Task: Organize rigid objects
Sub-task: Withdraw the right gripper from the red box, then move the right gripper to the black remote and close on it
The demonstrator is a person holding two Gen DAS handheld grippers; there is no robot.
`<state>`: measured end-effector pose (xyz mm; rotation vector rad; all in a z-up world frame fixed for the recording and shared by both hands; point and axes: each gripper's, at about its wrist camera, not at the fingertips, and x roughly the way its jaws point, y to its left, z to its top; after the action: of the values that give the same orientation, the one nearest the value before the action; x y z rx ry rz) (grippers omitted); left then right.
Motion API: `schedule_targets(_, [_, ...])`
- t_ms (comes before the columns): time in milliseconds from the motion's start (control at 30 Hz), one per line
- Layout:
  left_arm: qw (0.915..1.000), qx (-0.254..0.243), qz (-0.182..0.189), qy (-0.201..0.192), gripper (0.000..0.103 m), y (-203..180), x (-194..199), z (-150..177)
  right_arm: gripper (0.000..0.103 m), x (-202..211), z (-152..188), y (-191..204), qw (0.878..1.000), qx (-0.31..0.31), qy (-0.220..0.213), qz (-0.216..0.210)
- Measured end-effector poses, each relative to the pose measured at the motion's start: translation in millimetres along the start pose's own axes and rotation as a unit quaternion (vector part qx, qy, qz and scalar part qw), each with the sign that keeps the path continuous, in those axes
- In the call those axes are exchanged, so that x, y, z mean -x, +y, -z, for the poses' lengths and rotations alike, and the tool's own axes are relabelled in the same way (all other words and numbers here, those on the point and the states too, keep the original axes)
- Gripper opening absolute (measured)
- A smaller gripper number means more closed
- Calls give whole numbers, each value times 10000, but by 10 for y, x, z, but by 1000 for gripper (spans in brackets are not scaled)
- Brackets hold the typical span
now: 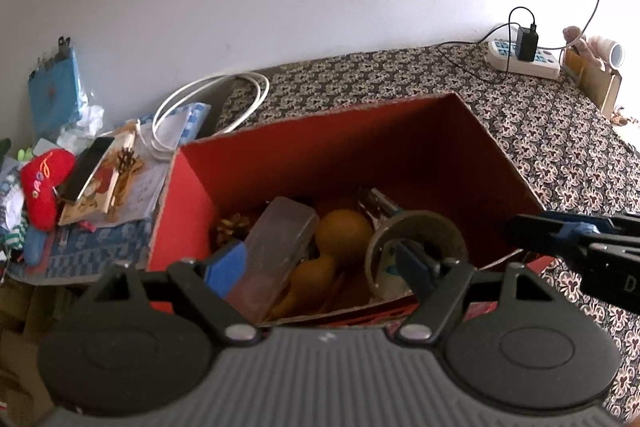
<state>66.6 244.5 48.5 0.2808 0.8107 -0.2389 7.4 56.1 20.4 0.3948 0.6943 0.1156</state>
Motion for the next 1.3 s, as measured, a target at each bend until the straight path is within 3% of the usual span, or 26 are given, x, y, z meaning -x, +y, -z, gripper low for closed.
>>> schedule_targets(233, [9999,-40,111,-30,78,-18,-7,22,11,74,55,-37,9999,-7,-26,112])
schedule_targets(600, [9985,-123,304,-440,78,-207,328,50,11,194,-6,-390,9993,-157,96,-321])
schedule_targets(767, [9946,-257,688,-729,78,-527,523,34,12,179,-99,-745,9985,-367,265,-308])
schedule_targets(933, [9896,-416,1186,-705,77,-1007,557,25,12,149,-226,-1138,9973,-489,491,-250])
schedule_targets(1100, [9880,-706,1276,-506,77,-1542,393,21,12,84,-368,-1480,9962,-381,734,-272])
schedule_targets(1300, [9875,-722,1373,-297,77,-2012,46,67,12,-72,-531,-1814,9949,-134,948,-310])
